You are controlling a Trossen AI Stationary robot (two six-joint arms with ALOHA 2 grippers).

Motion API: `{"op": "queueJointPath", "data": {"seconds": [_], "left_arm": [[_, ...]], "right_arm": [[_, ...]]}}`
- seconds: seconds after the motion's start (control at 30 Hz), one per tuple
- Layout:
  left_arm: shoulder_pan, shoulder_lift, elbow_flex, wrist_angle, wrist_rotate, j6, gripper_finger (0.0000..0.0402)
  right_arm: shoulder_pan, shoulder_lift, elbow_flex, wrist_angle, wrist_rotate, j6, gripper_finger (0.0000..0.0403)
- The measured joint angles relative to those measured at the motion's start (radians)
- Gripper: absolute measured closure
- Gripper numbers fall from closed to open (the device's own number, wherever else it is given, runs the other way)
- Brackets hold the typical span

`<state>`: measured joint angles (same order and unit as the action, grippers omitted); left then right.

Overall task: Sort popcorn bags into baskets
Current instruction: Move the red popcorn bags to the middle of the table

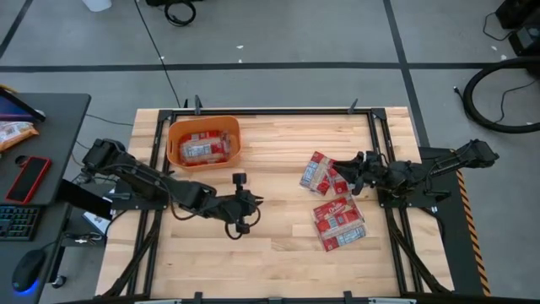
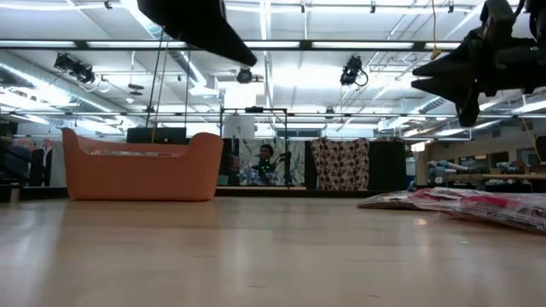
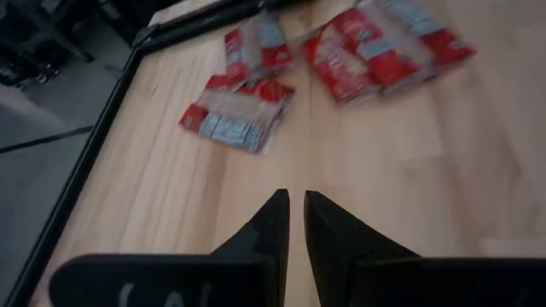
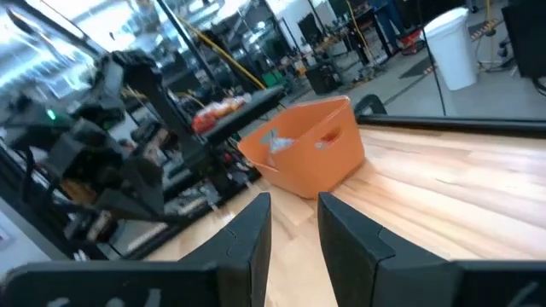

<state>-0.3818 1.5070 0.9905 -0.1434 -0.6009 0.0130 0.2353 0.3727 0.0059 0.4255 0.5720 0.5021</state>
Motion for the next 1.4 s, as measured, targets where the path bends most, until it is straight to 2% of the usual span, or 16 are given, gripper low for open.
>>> {"op": "queueJointPath", "data": {"seconds": [0.2, 0.37, 0.5, 0.67, 0.87, 1.03, 1.13, 1.23, 1.4], "left_arm": [[-0.029, 0.000, -0.016, 0.051, 0.000, 0.052, 0.0358], [-0.072, -0.009, -0.148, 0.310, 0.043, 0.181, 0.0359], [-0.067, -0.033, -0.213, 0.374, 0.036, 0.208, 0.0359], [-0.071, -0.096, -0.243, 0.371, 0.037, 0.196, 0.0359], [-0.078, -0.124, -0.247, 0.260, 0.087, 0.047, 0.0359], [-0.086, -0.123, -0.247, 0.209, 0.104, -0.005, 0.0359], [-0.095, -0.123, -0.247, 0.196, 0.101, -0.039, 0.0359], [-0.113, -0.123, -0.247, 0.195, 0.103, -0.055, 0.0359], [-0.152, -0.123, -0.247, 0.195, 0.101, -0.054, 0.0359]], "right_arm": [[-0.012, 0.001, 0.001, 0.091, 0.013, 0.080, 0.0299], [-0.037, 0.064, 0.076, 0.011, -0.146, 0.100, 0.0300], [-0.056, 0.181, 0.197, -0.250, -0.148, 0.183, 0.0302], [-0.086, 0.361, 0.429, -0.714, -0.156, 0.288, 0.0312], [-0.144, 0.604, 0.654, -1.209, -0.198, 0.483, 0.0316], [-0.206, 0.808, 0.755, -1.453, -0.285, 0.626, 0.0316], [-0.235, 0.920, 0.770, -1.502, -0.288, 0.665, 0.0316], [-0.270, 1.021, 0.770, -1.480, -0.331, 0.647, 0.0316], [-0.275, 1.132, 0.770, -1.225, -0.366, 0.532, 0.0316]]}}
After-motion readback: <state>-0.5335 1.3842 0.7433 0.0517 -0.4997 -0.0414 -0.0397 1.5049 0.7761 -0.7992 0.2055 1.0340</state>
